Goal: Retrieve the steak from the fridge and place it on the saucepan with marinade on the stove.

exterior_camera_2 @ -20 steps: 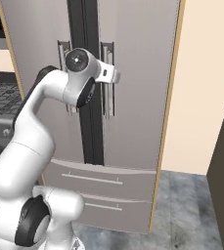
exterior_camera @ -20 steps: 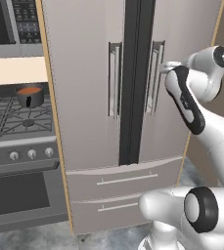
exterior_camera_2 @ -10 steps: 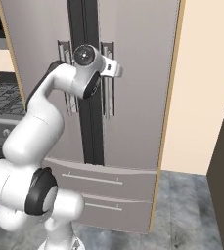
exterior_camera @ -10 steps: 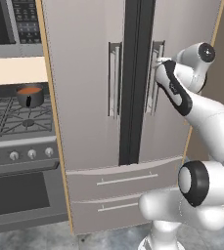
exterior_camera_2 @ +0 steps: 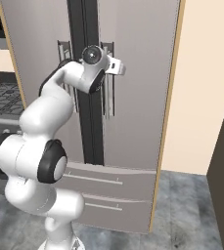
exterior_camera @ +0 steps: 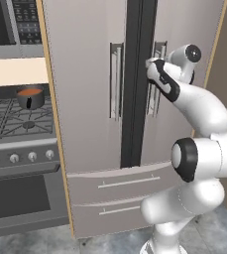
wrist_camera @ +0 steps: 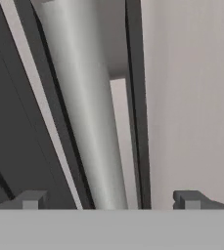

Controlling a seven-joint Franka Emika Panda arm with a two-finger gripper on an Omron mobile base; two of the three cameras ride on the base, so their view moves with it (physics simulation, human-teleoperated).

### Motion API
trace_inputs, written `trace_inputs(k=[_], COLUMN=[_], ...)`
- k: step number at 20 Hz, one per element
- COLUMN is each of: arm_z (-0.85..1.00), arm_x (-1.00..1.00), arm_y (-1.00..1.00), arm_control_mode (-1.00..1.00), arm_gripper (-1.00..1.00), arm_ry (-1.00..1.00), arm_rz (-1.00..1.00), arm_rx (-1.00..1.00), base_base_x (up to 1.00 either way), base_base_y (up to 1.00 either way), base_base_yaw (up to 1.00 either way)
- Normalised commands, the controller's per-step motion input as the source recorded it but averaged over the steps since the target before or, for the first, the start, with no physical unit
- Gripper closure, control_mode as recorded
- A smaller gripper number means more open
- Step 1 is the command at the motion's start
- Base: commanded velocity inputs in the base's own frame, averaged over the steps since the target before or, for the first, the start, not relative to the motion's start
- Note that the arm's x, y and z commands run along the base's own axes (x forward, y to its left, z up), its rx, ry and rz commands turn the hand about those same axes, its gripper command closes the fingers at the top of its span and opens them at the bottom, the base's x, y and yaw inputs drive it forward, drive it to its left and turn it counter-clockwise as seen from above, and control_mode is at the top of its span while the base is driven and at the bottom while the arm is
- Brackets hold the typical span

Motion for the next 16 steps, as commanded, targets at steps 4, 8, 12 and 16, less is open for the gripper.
trace_inputs(k=[4, 8, 12, 16], arm_z=[-0.18, -0.17, -0.15, -0.06], arm_x=[0.71, 0.75, 0.73, 0.61], arm_y=[0.00, 0.00, 0.00, 0.00], arm_control_mode=[-1.00, -1.00, -1.00, -1.00], arm_gripper=[-1.00, -1.00, -1.00, 1.00], arm_ry=[0.00, 0.00, 0.00, 0.00], arm_rz=[0.00, 0.00, 0.00, 0.00], arm_rx=[0.00, 0.00, 0.00, 0.00], base_base_x=[0.00, 0.00, 0.00, 0.00], base_base_y=[0.00, 0.00, 0.00, 0.00], base_base_yaw=[0.00, 0.00, 0.00, 0.00])
